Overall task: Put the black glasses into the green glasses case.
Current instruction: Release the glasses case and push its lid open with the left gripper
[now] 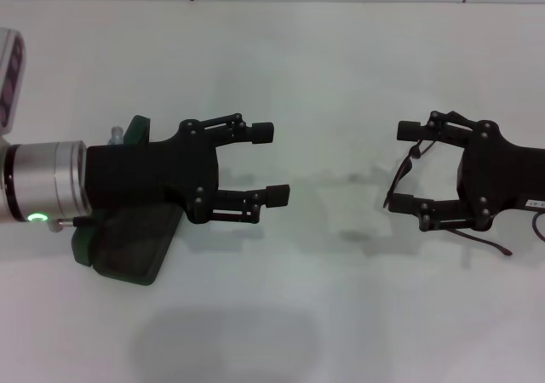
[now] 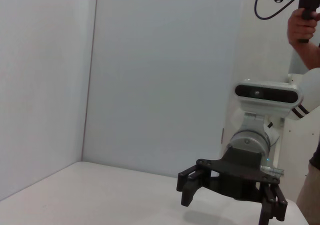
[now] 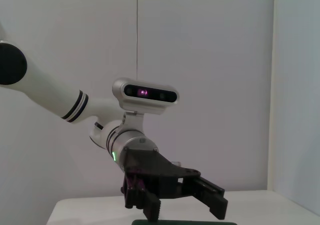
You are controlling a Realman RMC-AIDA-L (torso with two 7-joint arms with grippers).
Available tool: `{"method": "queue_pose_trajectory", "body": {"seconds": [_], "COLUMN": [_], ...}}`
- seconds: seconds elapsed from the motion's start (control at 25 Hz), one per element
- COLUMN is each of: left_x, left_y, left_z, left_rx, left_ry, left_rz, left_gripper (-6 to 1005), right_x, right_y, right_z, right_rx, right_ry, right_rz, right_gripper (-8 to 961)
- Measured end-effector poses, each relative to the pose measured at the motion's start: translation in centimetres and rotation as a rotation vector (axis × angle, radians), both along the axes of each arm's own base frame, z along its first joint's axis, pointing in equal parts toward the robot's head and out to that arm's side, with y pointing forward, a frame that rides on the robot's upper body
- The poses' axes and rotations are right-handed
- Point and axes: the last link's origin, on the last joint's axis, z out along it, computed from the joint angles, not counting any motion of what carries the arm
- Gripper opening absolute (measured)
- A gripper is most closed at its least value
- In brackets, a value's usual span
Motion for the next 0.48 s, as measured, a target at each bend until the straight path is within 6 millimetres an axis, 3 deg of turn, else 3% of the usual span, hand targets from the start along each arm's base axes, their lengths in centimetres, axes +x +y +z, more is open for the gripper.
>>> {"method": "queue_pose_trajectory", "body": {"seconds": [0.48], "left_x": [-0.10], "left_y": [-0.13], "left_z": [0.35], "left_rx": [0.035], "left_ry": [-0.049], "left_rz": [0.029], "left_gripper": [831], "right_x": [0.05], "right_y": [-0.13], "right_z": [-0.14], "right_rx": [0.004], "right_ry": [0.001], "right_rz": [0.003], "right_gripper": [885]}}
